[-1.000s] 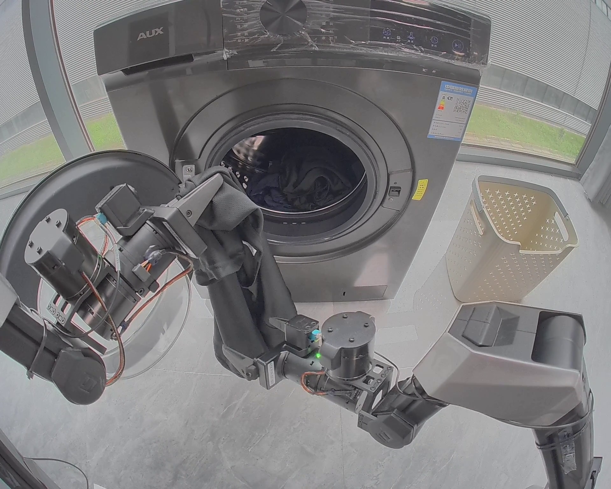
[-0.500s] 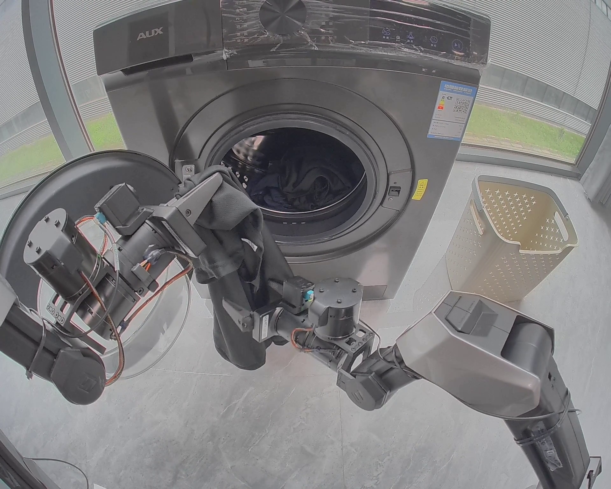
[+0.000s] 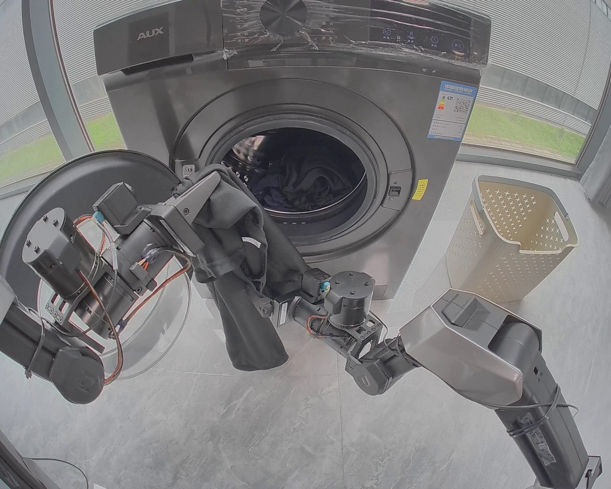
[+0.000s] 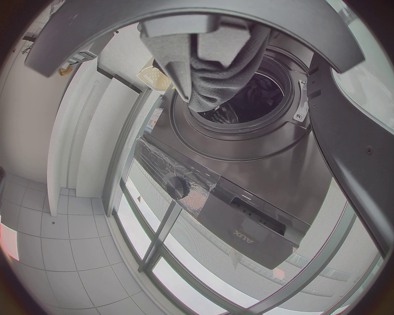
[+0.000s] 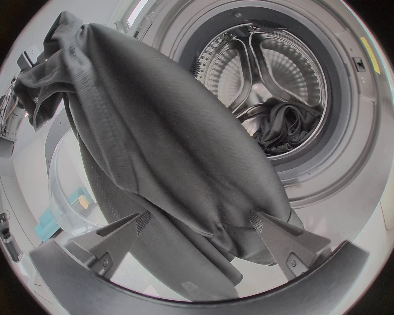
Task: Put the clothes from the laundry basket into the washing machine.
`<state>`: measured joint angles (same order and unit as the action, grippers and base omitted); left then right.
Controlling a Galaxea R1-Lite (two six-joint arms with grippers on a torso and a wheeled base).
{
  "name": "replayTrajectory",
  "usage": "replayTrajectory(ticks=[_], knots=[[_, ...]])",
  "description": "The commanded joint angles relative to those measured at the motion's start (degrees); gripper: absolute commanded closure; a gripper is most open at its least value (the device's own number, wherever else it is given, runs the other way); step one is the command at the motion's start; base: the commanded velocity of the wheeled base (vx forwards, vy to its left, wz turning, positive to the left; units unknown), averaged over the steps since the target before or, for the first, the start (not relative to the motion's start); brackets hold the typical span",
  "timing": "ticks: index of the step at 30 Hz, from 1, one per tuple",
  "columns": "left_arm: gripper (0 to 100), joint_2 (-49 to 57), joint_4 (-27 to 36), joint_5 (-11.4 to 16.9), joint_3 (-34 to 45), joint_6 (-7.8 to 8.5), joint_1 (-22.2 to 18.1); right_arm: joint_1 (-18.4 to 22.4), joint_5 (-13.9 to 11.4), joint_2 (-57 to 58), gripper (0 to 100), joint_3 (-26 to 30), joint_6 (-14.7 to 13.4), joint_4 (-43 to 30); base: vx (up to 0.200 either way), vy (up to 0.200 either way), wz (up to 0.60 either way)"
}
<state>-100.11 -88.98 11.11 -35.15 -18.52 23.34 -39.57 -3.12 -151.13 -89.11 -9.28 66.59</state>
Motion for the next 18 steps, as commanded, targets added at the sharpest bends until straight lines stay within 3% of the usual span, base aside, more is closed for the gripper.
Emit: replayTrajectory(ticks=[1,18], knots=[[100,0.09,-0.23,-0.03,-0.01,-0.03,-0.05,0.99,0.04,-0.48,0,-1.59,0.05,-0.05,0.000,0.000,0.00],[100,-0.09,-0.23,0.06,-0.01,-0.03,0.03,2.22,0.57,-1.36,0,-5.63,-0.04,0.04,0.000,0.000,0.00]])
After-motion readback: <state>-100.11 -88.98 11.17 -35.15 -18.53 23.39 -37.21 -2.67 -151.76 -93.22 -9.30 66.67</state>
